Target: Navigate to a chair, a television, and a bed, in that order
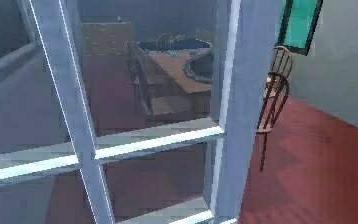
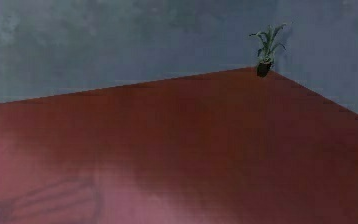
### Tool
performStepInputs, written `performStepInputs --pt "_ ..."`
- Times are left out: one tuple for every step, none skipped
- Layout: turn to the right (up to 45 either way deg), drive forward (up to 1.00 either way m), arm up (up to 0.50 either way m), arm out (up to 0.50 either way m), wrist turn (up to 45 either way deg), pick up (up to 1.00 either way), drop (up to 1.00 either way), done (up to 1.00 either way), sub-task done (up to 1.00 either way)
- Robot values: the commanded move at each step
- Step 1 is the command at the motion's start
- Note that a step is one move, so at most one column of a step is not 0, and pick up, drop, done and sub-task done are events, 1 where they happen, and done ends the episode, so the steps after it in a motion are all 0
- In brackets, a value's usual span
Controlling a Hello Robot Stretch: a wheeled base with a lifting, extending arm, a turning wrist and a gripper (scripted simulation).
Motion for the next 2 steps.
performStepInputs --pt "45.0 0.0 0.0 0.0 0.0 0.0 0.0 0.0 0.0" --pt "45.0 0.0 0.0 0.0 0.0 0.0 0.0 0.0 0.0"
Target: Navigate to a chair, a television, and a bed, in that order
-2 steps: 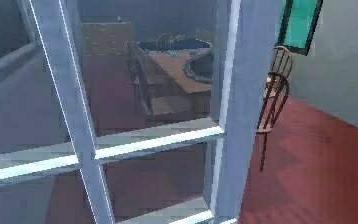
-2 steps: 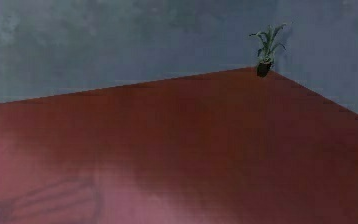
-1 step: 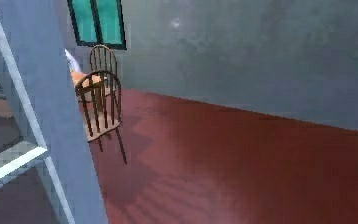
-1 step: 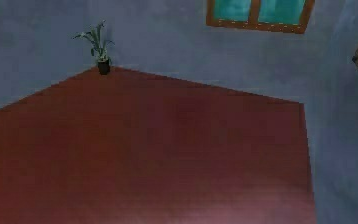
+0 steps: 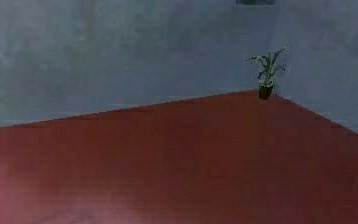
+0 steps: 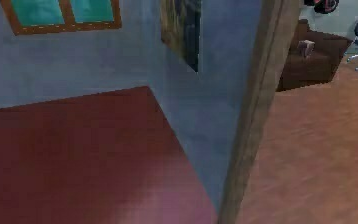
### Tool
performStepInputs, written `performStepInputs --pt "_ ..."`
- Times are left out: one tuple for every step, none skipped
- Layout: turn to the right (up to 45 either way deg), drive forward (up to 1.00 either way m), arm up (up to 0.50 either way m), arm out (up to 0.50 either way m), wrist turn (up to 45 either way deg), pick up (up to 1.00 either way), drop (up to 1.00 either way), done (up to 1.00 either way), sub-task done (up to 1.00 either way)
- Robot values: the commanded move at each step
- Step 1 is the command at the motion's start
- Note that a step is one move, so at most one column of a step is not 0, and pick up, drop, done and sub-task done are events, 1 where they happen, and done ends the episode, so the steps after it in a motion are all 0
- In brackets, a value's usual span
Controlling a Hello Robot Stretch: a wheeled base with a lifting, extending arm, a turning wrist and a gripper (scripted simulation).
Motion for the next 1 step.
performStepInputs --pt "45.0 0.0 0.0 0.0 0.0 0.0 0.0 0.0 0.0"
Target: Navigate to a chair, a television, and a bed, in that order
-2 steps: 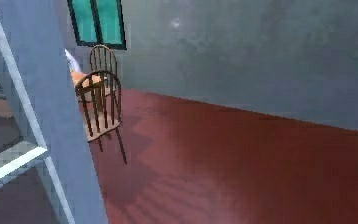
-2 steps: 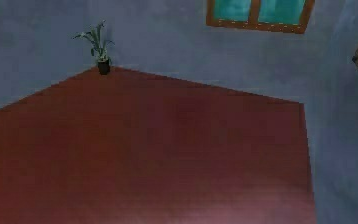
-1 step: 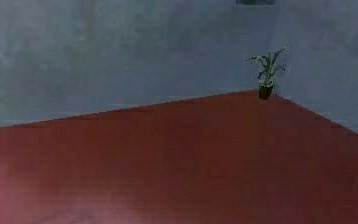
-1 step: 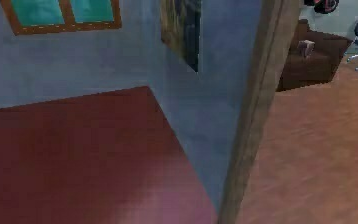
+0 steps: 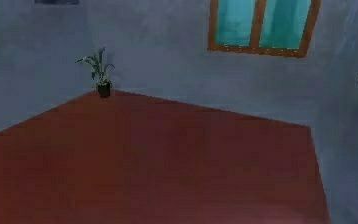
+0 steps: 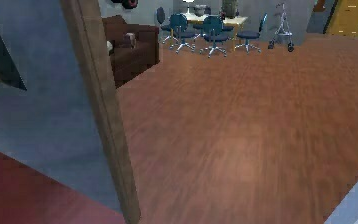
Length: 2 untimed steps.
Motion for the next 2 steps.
performStepInputs --pt "24.0 0.0 0.0 0.0 0.0 0.0 0.0 0.0 0.0" --pt "0.0 0.15 0.0 0.0 0.0 0.0 0.0 0.0 0.0"
